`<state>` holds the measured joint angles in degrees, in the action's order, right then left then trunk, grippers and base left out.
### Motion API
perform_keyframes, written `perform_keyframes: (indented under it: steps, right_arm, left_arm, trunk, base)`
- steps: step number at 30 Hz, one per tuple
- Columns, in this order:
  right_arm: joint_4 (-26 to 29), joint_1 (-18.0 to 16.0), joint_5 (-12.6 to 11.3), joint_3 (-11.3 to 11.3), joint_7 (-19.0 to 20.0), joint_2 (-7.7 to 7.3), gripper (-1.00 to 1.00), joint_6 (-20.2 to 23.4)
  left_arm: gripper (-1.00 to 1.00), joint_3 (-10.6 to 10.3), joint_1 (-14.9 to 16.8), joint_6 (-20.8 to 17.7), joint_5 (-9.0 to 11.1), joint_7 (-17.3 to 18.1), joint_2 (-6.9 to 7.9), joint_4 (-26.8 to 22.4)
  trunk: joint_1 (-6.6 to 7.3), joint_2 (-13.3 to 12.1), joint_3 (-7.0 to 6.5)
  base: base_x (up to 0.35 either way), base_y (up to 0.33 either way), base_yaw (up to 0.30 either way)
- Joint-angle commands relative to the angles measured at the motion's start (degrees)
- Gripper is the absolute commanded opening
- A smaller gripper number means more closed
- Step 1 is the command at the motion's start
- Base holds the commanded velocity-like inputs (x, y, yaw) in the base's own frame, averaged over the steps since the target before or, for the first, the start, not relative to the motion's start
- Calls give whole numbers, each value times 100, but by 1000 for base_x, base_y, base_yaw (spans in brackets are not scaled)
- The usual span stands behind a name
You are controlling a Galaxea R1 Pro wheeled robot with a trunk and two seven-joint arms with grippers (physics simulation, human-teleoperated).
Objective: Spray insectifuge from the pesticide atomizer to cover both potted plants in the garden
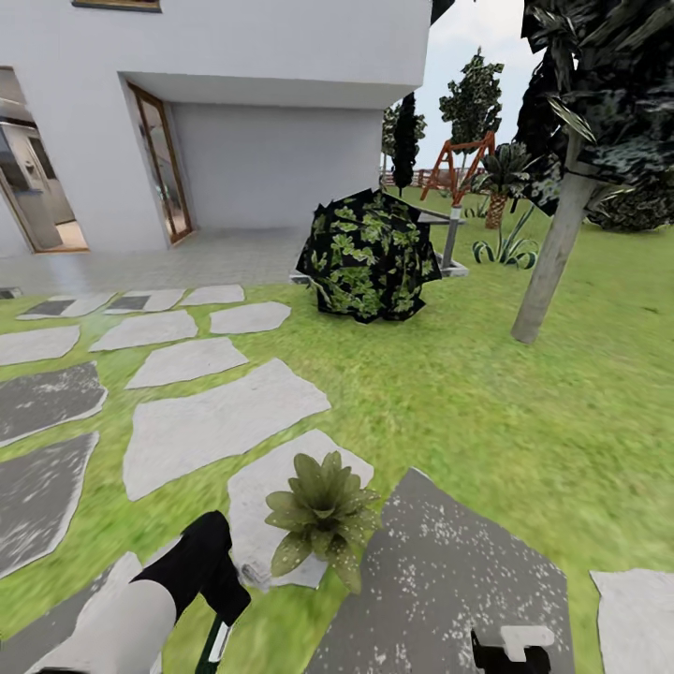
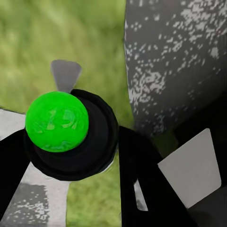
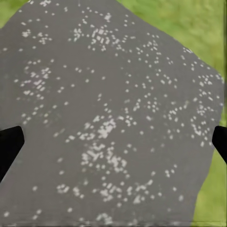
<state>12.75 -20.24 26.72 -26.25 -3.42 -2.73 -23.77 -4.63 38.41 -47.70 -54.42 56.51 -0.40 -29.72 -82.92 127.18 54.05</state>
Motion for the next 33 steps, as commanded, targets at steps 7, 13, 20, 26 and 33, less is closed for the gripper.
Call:
perform_keyframes:
  steps: [7,13,20,26,33]
  right_arm:
    - [45,-6,54,-49,-31,1,100,-16]
    - [103,-6,52,-55,-30,5,100,-14]
    - [73,-6,60,-31,-27,1,100,-14]
    - [57,-6,61,-29,-27,1,100,-14]
    - [53,-6,61,-29,-27,1,100,-14]
  left_arm:
    - [-100,-16,988,-55,-24,216,33,17]
    - [-100,-738,1879,-145,-124,1196,-6,308]
    - [-100,-1078,2059,-263,-526,2159,-55,270]
    - [-100,-1084,2057,-274,-560,2212,-75,264]
    - [-100,-1084,2039,-275,-560,2213,-105,289]
  trunk:
    - [4,2,-11]
    - [4,2,-12]
    - [4,2,-12]
    - [4,2,-12]
    - [4,2,-12]
  base:
    - [-112,95,-82]
    - [-2,2,-2]
    - [14,1,0]
    - [269,101,-32]
    - [258,238,-265]
